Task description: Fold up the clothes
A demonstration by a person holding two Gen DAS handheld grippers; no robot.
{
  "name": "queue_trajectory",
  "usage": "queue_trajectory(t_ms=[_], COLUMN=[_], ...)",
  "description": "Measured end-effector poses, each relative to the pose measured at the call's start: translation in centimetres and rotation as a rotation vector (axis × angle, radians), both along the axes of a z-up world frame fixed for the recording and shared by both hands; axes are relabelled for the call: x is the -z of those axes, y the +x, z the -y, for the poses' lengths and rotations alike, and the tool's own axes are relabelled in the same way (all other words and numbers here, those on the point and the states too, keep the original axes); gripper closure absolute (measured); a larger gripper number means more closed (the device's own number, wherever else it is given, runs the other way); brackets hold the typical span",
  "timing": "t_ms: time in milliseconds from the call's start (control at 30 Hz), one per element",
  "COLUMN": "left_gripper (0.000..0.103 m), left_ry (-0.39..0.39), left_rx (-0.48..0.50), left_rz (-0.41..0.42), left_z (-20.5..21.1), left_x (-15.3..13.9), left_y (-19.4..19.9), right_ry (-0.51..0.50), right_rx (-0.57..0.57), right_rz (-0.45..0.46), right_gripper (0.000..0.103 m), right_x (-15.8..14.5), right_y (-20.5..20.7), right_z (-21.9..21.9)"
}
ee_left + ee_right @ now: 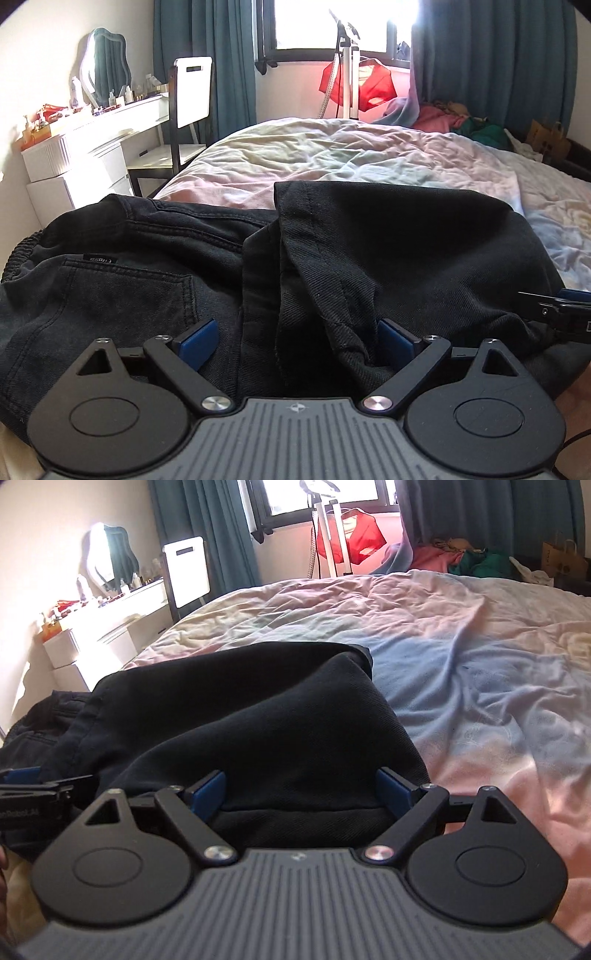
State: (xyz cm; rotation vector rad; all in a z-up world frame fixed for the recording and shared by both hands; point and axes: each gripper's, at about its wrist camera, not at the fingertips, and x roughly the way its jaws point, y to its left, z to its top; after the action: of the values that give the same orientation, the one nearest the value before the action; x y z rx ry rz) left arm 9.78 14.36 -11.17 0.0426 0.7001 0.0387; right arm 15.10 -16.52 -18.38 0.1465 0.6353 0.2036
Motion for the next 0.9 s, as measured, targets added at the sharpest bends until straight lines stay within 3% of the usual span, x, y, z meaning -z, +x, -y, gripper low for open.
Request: queue_trajectory(t_ms=[167, 333, 600, 700, 900], left_gripper=[0.009, 0.009, 0.009, 0.009, 0.009], left_ry=[-0.05, -0.182, -0.306, -0.415, -0.664], left_rx=[-0.013, -0.074, -0.283, -0.366, -0.481], left_rz=[0.004, 0.003, 0.018, -0.04, -0.169], left_z=[-0.7, -2.9, -13.6, -18.4, -24.7], left_x=[-0.4, -1.6, -7.6, -7.8, -4.4], left_y=[0.1, -0.4, -2.8, -4.4, -7.8], right_ry=[0.002, 0.006, 0.008, 0.0, -0.014], right_rx=[-0.005, -0.009, -0.011, -0.007, -0.001], right_rz=[0.007, 0.011, 0.014, 0.013, 0.012], right_gripper=[0.013, 0.013, 0.013, 0.013, 0.013], right_x=[-0.4, -0.5, -0.5, -0.5, -0.5], right_y=[0.1, -0.3, -0.5, -0.4, -0.2], right_z=[-0.4, -0.5, -0.7, -0.8, -1.2])
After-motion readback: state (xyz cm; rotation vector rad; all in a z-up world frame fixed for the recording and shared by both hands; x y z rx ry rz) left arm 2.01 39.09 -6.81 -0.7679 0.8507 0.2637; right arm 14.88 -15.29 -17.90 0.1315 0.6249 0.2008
